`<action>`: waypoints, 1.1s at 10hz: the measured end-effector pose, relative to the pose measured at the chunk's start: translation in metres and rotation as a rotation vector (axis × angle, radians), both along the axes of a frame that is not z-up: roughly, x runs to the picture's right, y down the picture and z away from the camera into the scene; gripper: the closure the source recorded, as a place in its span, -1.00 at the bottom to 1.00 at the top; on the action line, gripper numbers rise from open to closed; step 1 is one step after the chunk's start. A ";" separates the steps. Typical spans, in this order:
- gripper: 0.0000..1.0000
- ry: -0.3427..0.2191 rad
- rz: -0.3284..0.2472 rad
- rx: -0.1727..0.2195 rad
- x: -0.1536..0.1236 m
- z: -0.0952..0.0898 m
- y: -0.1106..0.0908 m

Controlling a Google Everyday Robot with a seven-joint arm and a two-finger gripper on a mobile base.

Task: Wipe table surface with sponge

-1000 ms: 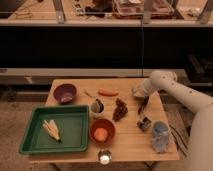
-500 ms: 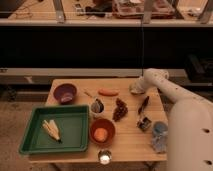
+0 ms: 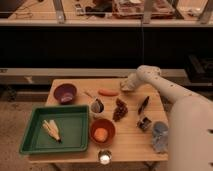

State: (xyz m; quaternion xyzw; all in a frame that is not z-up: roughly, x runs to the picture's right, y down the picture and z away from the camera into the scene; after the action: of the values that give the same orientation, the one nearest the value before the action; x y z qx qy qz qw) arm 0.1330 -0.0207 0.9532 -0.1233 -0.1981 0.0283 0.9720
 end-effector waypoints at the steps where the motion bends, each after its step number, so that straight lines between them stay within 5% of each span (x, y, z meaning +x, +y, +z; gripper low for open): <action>1: 1.00 -0.012 -0.008 -0.011 -0.003 -0.009 0.008; 6: 1.00 -0.016 0.066 -0.078 0.027 -0.040 0.061; 11: 1.00 0.063 0.102 -0.066 0.073 -0.033 0.050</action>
State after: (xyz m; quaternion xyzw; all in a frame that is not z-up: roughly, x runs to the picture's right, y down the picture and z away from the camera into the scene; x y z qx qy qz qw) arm 0.2055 0.0292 0.9206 -0.1442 -0.1723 0.0883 0.9704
